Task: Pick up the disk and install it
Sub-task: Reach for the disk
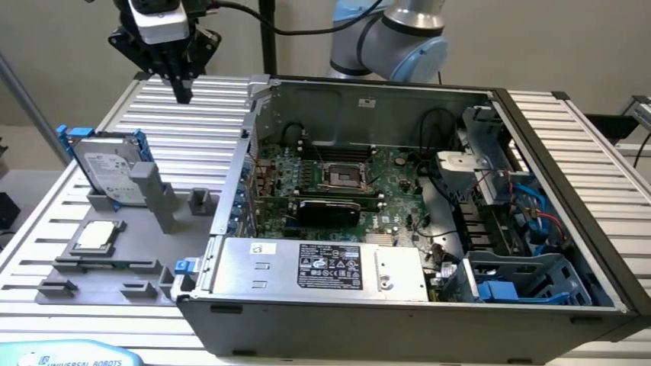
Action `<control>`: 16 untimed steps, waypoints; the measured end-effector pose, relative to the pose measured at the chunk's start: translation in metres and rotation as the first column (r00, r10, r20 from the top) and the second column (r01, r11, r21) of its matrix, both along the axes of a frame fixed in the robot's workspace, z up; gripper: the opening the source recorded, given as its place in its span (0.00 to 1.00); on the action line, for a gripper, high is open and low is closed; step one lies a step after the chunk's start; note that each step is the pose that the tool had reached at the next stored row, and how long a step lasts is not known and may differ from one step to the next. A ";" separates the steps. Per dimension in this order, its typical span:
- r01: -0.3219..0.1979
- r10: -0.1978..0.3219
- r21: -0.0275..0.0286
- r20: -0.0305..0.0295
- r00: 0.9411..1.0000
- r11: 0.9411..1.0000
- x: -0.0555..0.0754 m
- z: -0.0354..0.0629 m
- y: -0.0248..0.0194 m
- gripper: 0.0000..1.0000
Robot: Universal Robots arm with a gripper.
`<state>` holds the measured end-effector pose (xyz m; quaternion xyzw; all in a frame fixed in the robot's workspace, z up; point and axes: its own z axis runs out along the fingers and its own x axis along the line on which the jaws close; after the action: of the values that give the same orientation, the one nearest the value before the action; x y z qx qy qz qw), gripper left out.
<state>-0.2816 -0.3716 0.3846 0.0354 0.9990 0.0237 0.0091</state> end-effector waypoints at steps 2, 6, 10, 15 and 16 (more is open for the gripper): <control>0.000 0.000 0.000 -0.002 1.000 1.000 -0.009 -0.0001 0.0000 0.11; 0.000 0.000 0.000 -0.005 1.000 1.000 -0.027 -0.0005 0.0000 0.11; 0.000 0.000 0.000 -0.007 1.000 1.000 -0.046 -0.0015 0.0000 0.11; 0.000 0.000 0.000 -0.008 1.000 1.000 -0.068 -0.0041 0.0000 0.11; 0.000 0.000 0.000 -0.008 1.000 1.000 -0.073 -0.0047 0.0000 0.11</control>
<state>-0.3542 -0.3716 0.3799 0.0355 0.9991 0.0236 0.0051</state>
